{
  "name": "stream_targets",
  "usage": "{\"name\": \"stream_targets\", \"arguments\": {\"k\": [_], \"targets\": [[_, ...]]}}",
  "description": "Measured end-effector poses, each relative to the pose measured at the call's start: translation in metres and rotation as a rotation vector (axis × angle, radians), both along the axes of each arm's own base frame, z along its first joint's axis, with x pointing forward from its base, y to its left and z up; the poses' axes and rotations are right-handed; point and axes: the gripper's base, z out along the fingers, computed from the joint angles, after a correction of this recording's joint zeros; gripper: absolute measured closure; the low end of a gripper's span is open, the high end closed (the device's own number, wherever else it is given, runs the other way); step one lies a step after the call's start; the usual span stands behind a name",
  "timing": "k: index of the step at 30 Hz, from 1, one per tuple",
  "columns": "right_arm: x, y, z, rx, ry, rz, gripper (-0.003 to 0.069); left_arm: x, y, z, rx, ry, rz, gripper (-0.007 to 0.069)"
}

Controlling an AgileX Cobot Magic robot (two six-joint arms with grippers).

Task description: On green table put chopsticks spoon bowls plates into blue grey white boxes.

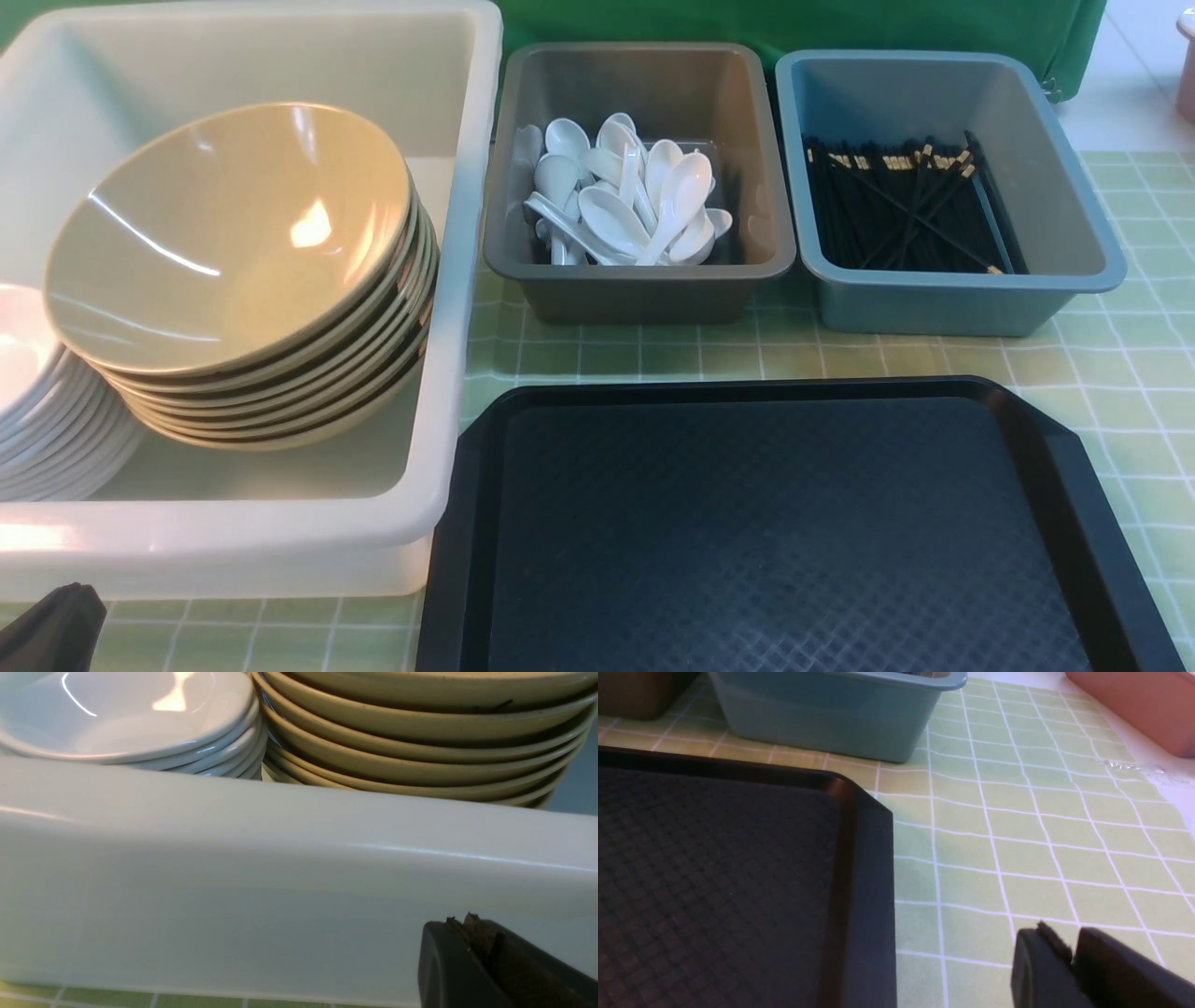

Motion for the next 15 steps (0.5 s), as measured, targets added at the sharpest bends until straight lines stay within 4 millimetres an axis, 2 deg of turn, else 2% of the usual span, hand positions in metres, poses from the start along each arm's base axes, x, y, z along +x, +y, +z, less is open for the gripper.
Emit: {"name": "stream_targets", "arguments": {"k": [15], "targets": [[0.0,0.0,-0.0003,0.0,0.001,0.0,0.0524,0.0001,0.0002,0.0002,0.0,-0.003,0.004,0.0626]]}}
